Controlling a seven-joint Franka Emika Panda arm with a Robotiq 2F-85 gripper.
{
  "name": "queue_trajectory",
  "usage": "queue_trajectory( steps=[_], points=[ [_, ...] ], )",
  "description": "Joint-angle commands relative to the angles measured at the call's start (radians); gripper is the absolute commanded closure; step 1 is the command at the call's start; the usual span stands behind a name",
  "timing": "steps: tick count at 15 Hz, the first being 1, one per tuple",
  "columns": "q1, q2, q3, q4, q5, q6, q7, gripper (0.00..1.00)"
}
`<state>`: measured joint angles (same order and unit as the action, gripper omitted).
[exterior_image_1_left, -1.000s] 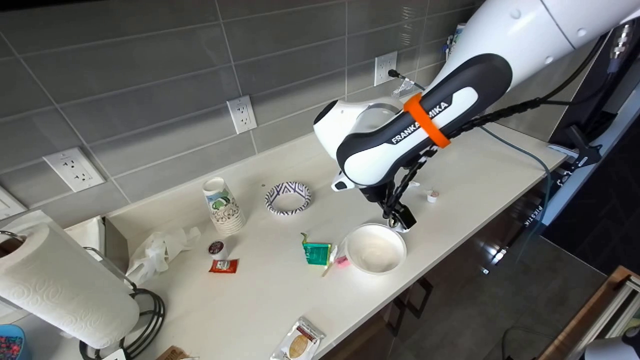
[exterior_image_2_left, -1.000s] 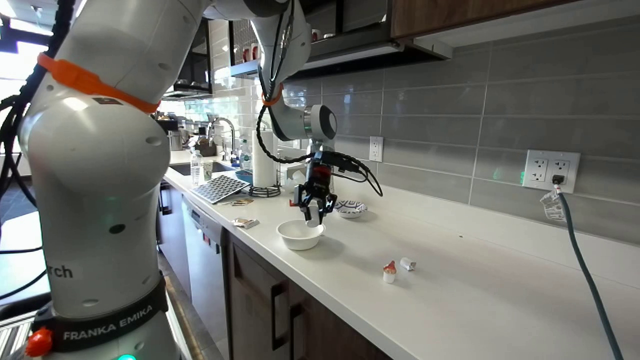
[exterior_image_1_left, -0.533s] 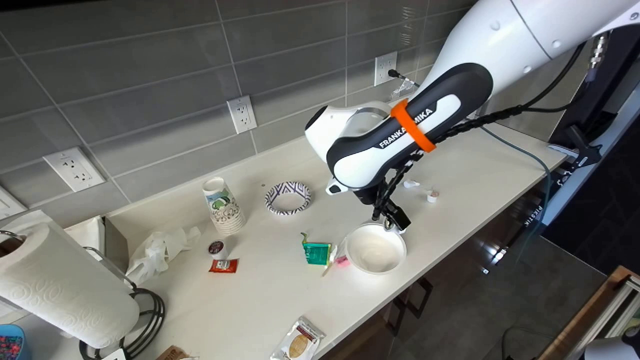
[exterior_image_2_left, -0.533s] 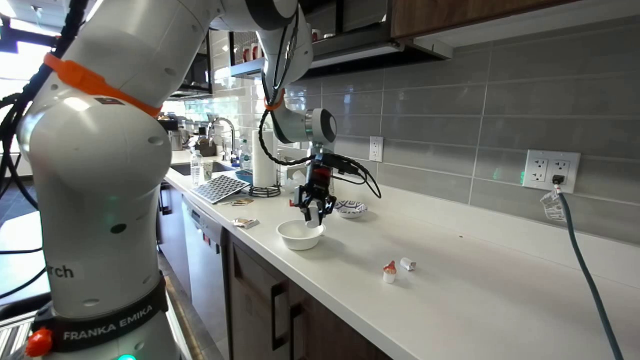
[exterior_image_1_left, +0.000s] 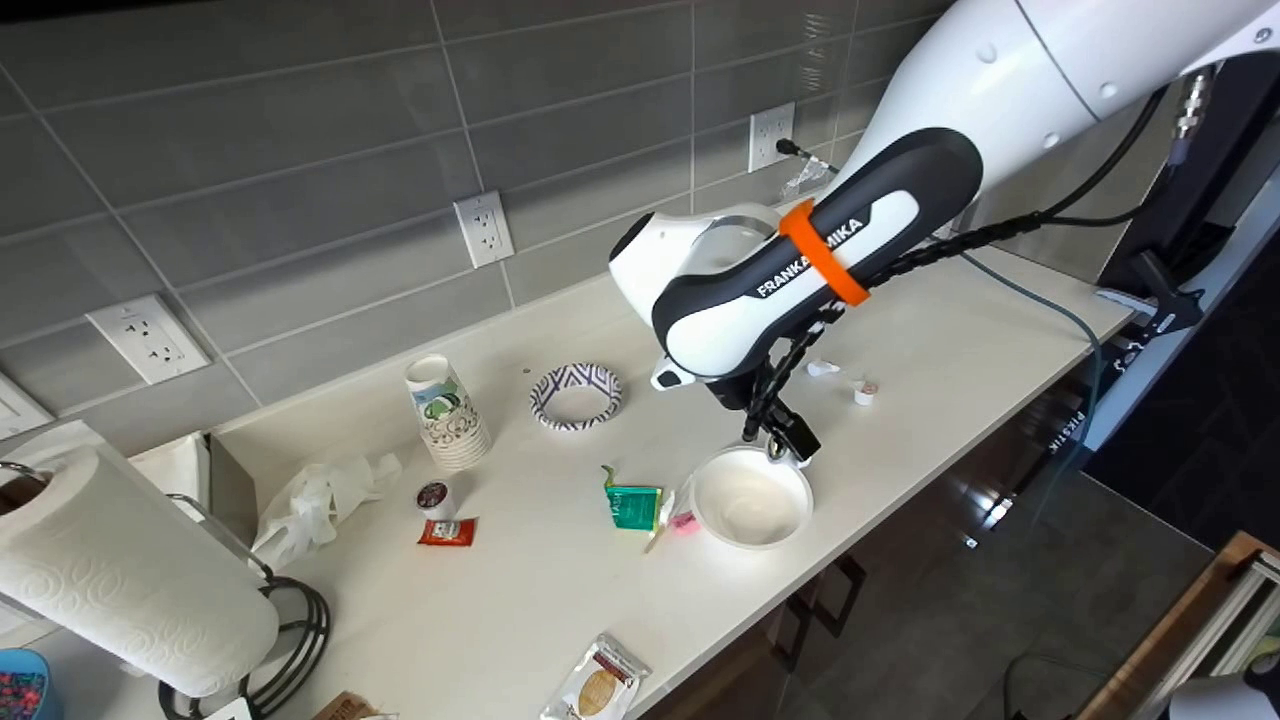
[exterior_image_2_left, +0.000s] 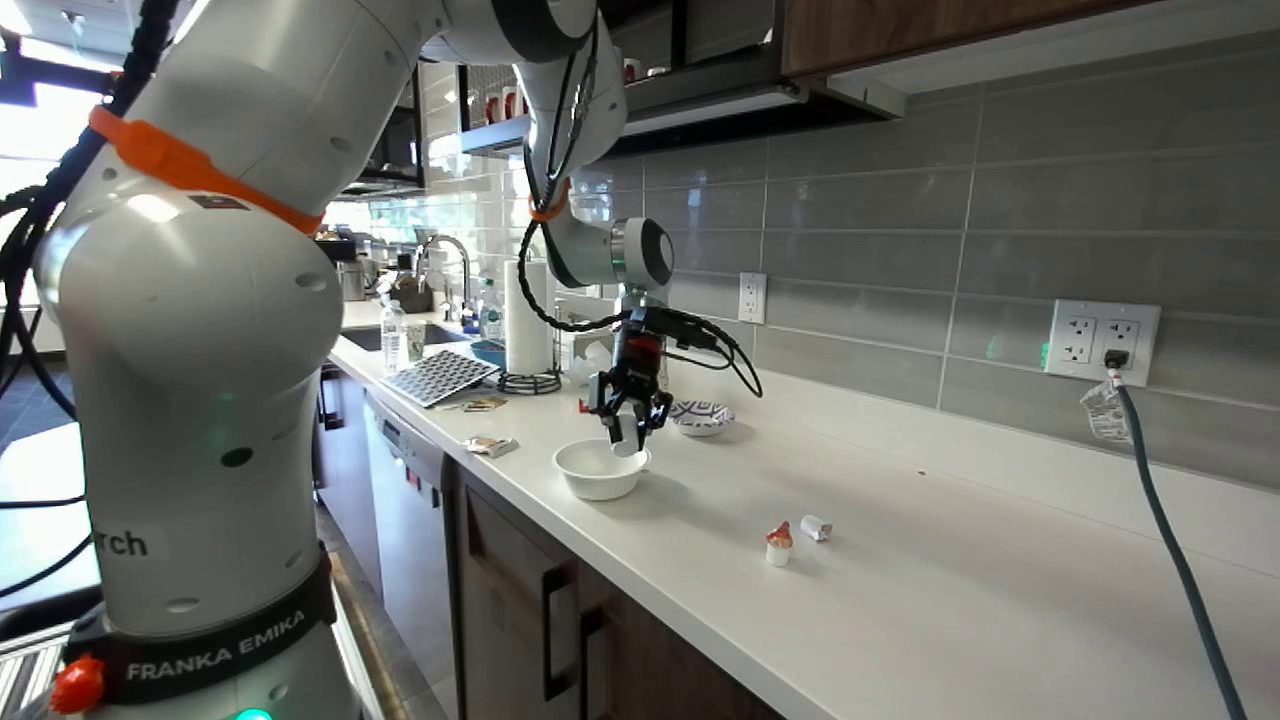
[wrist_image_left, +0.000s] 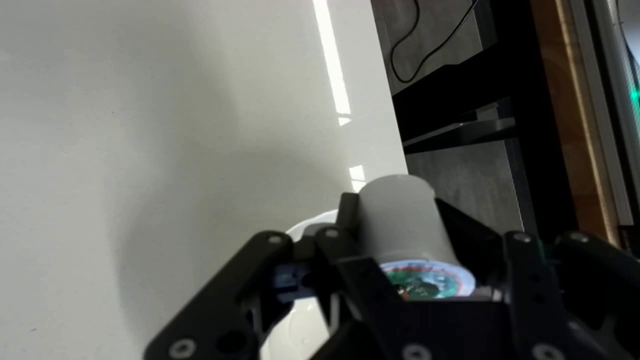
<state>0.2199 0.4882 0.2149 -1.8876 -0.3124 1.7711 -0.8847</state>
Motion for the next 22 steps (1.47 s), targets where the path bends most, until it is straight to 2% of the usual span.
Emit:
queue_trajectory(
  steps=[1, 6, 22],
  points=[
    [0.016, 0.025, 0.014, 0.029, -0.022, -0.053, 0.006, 0.87],
    [0.048, 0.058, 0.024, 0.076, -0.046, -0.155, 0.011, 0.87],
    [0.180, 0.245, 0.028, 0.310, -0.274, -0.489, 0.023, 0.87]
  ],
)
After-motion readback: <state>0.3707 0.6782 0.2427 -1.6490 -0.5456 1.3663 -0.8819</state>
